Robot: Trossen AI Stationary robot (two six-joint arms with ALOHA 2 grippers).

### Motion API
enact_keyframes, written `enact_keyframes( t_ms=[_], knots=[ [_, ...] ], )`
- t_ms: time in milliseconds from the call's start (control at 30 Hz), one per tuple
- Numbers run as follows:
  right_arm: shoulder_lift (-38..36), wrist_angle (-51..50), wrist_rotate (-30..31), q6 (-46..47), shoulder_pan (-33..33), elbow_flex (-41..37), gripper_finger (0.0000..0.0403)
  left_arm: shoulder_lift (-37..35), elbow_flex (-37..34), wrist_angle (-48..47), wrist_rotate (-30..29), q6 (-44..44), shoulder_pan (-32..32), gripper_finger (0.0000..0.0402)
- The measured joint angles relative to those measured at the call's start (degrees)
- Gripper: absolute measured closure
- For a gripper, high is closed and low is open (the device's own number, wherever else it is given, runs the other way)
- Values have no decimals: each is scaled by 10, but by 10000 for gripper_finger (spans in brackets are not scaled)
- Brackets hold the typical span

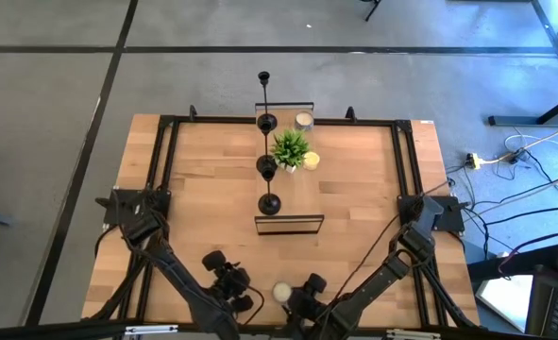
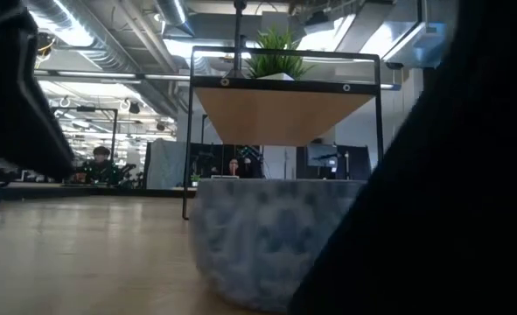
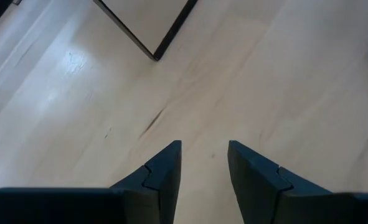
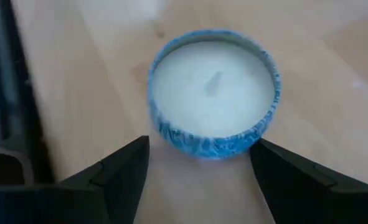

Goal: Pick & Place candle stick holders
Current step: Put the blue scented candle on the shelf

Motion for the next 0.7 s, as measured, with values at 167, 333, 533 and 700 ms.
enact_keyframes(
  t_ms=[167,333,533,700],
  knots=[
    [0,-49,-69,4,2,44,123,-42,0,-14,-2,-1,-1,274],
    [0,-114,-92,26,2,97,123,-90,1,-24,-6,-7,-3,275],
    [-1,-191,-91,57,2,184,123,-145,1,49,4,-4,-1,293],
    [-2,-257,-114,96,-13,245,123,-159,1,189,136,142,22,305]
  ],
)
